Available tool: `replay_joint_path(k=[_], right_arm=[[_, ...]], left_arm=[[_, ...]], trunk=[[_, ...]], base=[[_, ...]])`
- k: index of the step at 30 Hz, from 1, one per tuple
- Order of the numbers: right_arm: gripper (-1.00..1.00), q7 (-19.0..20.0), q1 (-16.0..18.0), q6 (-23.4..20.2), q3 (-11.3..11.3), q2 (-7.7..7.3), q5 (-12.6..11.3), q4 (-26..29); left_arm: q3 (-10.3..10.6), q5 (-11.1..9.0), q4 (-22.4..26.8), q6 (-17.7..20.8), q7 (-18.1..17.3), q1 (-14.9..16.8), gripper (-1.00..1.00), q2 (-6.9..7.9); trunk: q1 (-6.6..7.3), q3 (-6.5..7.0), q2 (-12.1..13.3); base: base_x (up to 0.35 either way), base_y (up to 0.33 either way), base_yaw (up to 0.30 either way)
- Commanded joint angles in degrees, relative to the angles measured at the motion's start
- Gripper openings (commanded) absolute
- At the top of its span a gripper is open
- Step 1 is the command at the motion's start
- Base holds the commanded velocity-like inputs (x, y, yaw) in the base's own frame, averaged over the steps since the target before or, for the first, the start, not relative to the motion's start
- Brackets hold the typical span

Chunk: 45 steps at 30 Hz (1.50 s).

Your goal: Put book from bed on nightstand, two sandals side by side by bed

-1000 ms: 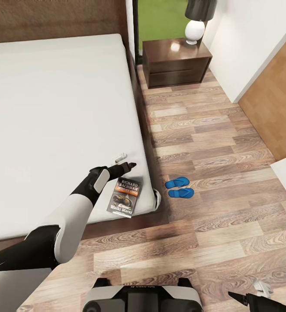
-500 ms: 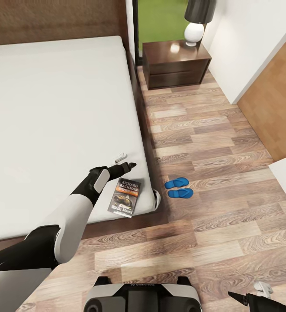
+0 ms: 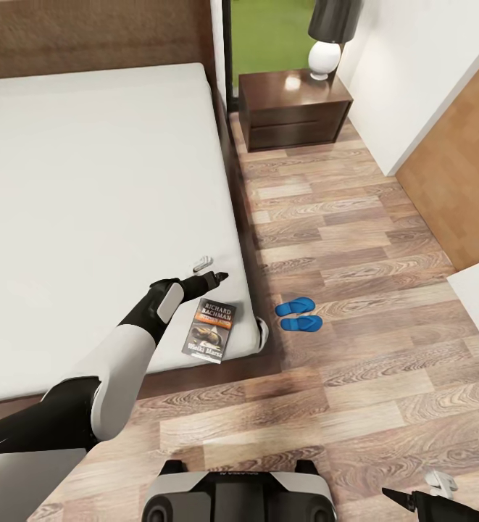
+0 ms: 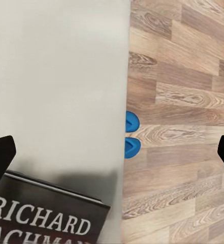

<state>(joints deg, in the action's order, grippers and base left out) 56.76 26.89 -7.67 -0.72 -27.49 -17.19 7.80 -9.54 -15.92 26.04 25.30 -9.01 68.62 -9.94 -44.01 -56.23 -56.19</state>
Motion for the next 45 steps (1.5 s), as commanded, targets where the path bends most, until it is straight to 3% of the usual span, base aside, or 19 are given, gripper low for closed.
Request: replay_joint_path(k=[1, 36, 39, 45], right_arm=[[1.0, 0.2, 0.01, -0.6, -0.07, -0.01, -0.28, 0.02], [1.0, 0.2, 0.01, -0.59, -0.07, -0.01, -0.29, 0.02], [1.0, 0.2, 0.01, -0.59, -0.07, -0.01, -0.3, 0.02], [1.0, 0.2, 0.01, -0.6, -0.07, -0.01, -0.3, 0.02]], left_arm=[[-0.45, -0.17, 0.06, 0.46, -0.13, 0.02, 1.0, -0.06], [-0.62, -0.31, -0.02, 0.75, -0.33, 0.02, 1.0, -0.06], [-0.64, -0.32, -0.02, 0.77, -1.41, 0.02, 1.0, -0.06], [-0.82, -0.47, -0.08, 0.92, -8.16, 0.02, 1.0, -0.06]], trunk=[[0.22, 0.15, 0.39], [7.9, 6.44, 14.42], [8.56, 6.98, 15.63], [9.88, 8.05, 18.03]], base=[[0.0, 0.0, 0.0], [0.0, 0.0, 0.0], [0.0, 0.0, 0.0], [0.0, 0.0, 0.0]])
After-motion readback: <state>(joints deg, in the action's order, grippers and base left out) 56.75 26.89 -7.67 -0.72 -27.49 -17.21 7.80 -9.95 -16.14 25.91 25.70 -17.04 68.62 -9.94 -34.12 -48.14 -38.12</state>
